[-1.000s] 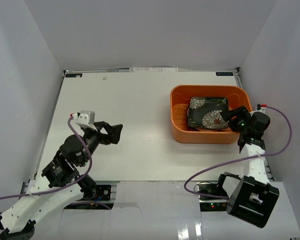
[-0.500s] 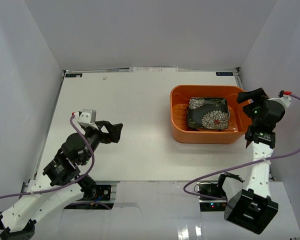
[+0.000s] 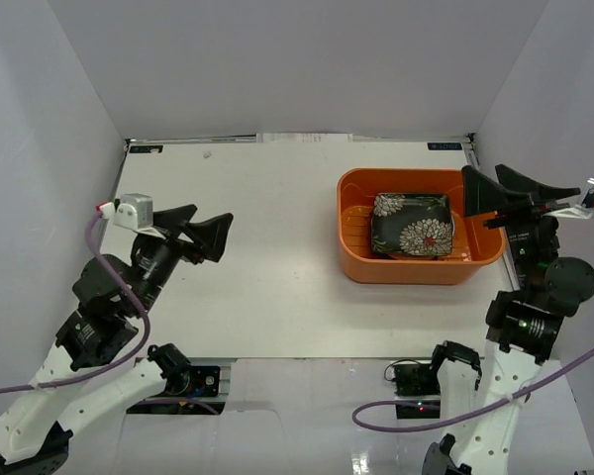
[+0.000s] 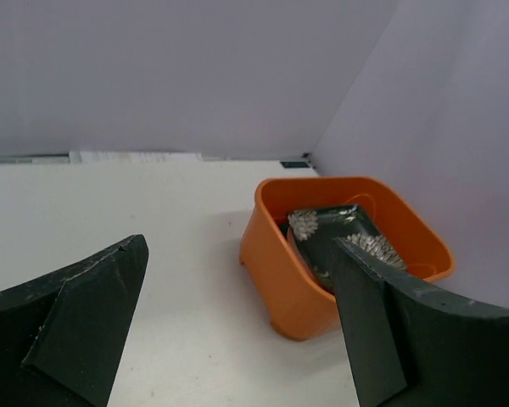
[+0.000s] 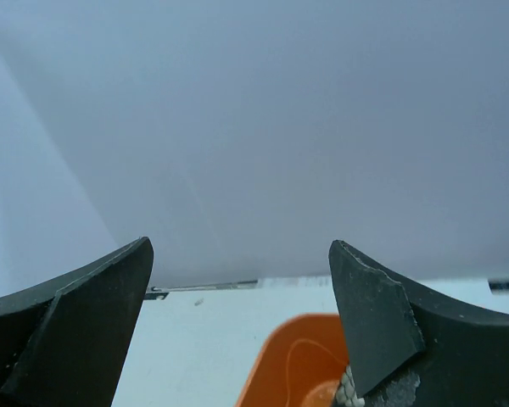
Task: Place the plates into the plastic bin on the countertop
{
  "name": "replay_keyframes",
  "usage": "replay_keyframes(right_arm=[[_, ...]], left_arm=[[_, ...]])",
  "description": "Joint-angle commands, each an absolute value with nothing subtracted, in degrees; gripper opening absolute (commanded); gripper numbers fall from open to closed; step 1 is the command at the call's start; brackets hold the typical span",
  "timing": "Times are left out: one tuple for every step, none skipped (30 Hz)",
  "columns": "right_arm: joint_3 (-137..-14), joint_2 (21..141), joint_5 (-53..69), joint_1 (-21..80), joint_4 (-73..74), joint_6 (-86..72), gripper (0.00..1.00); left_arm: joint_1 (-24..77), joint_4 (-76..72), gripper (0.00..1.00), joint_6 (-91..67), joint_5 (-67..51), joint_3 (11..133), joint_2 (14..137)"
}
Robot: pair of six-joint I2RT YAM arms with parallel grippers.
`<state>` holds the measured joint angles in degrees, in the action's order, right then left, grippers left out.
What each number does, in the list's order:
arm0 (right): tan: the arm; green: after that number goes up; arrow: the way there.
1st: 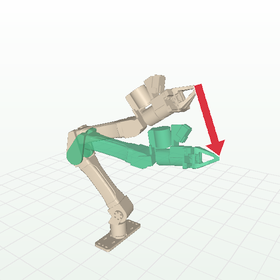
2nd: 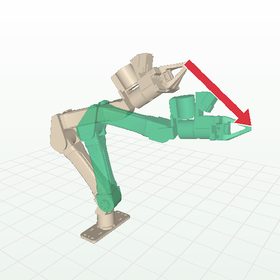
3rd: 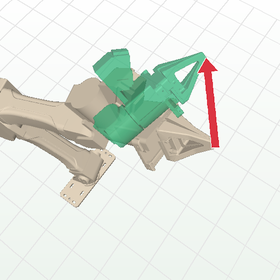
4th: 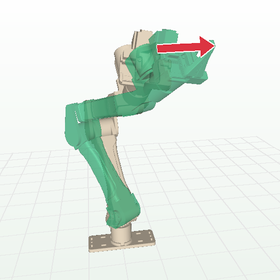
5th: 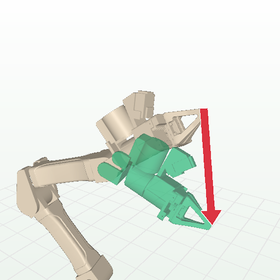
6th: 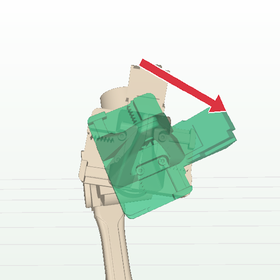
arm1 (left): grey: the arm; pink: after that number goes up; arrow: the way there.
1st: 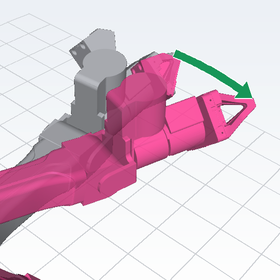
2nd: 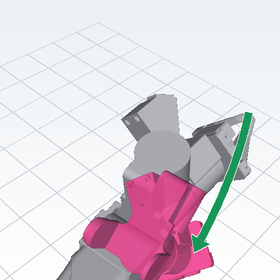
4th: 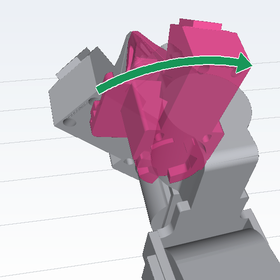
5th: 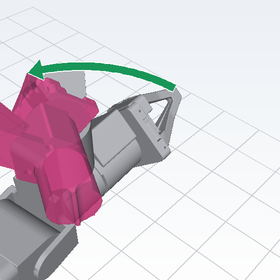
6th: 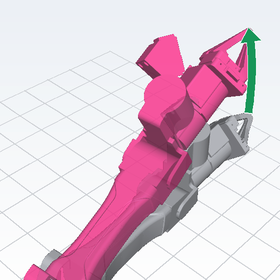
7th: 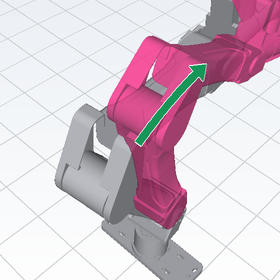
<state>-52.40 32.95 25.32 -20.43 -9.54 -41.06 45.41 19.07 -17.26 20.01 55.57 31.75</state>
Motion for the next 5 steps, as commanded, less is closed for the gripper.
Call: replay_keyframes(right_arm=[[-57.13, 30.15, 32.43, -19.34, -14.68, -38.76, 0.90], [-56.43, 29.19, 32.61, -18.99, -15.46, -38.85, 0.90], [-55.82, 28.92, 32.61, -18.81, -16.69, -38.93, 0.90], [-55.38, 28.74, 32.61, -18.63, -18.44, -39.28, 0.90], [-55.11, 29.18, 32.43, -18.55, -18.89, -39.98, 0.90]], left_arm=[[45.00, 14.95, 0.98, -14.86, 16.53, 58.53, 31.20], [45.00, 13.29, 0.98, -14.16, 16.09, 58.54, 30.94], [45.00, 12.66, 0.98, -13.89, 16.08, 58.45, 31.02], [45.00, 12.40, 0.98, -13.97, 16.52, 59.06, 31.20], [45.00, 11.96, 0.98, -14.15, 16.87, 59.67, 31.55]])
